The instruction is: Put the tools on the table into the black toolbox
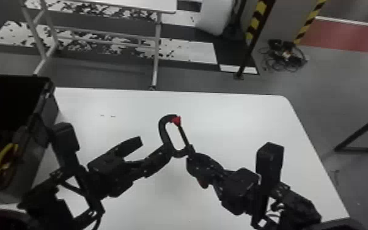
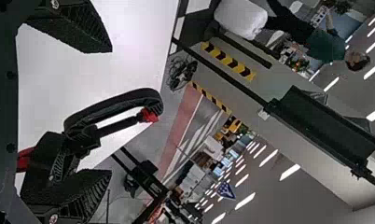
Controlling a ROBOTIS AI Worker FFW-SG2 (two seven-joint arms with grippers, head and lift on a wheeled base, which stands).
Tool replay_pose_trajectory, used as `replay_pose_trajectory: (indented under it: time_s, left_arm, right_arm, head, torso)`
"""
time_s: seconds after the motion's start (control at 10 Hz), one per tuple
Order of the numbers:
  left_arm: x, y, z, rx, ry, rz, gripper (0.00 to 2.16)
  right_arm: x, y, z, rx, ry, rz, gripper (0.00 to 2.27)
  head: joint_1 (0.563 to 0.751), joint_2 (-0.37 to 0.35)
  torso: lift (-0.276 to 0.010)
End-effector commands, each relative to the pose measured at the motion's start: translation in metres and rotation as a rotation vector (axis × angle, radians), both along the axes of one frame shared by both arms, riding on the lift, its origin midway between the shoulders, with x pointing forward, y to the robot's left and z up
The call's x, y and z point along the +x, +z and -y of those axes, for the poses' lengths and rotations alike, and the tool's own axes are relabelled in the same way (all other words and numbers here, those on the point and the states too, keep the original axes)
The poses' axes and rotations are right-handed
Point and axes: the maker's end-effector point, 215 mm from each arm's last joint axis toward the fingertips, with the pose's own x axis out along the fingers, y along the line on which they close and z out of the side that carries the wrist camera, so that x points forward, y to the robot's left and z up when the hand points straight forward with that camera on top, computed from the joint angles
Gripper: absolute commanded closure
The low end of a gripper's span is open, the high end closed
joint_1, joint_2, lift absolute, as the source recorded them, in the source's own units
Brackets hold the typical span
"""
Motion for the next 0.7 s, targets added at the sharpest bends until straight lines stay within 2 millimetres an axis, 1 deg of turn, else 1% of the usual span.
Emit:
replay_pose_trajectory:
  time_s: [0.0, 0.2, 0.3, 0.5, 0.6]
  left_arm:
    - [0.003, -0.005, 0.003, -0.005, -0.005, -0.009, 0.07]
    - [0.006, -0.019, 0.006, 0.001, -0.015, -0.031, 0.07]
    - [0.007, -0.022, 0.008, 0.002, -0.018, -0.035, 0.07]
    - [0.007, -0.022, 0.016, -0.011, -0.027, -0.04, 0.07]
    - [0.007, -0.018, 0.021, -0.017, -0.032, -0.035, 0.07]
  right_arm:
    - [-0.002, -0.001, -0.008, 0.005, 0.016, -0.01, 2.25]
    - [-0.007, -0.003, -0.013, 0.015, 0.031, -0.031, 2.25]
    - [-0.009, -0.002, -0.016, 0.015, 0.04, -0.03, 2.25]
    - [-0.009, -0.004, -0.02, 0.015, 0.048, -0.031, 2.25]
    - [-0.01, -0.005, -0.023, 0.017, 0.052, -0.035, 2.25]
  head:
    - [0.695, -0.154]
    - [0.695, -0.146]
    - [0.695, -0.143]
    - [0.695, -0.143]
    - [0.695, -0.145]
  torso:
    - [-0.075]
    - [-0.075]
    - [-0.075]
    - [-0.075]
    - [-0.075]
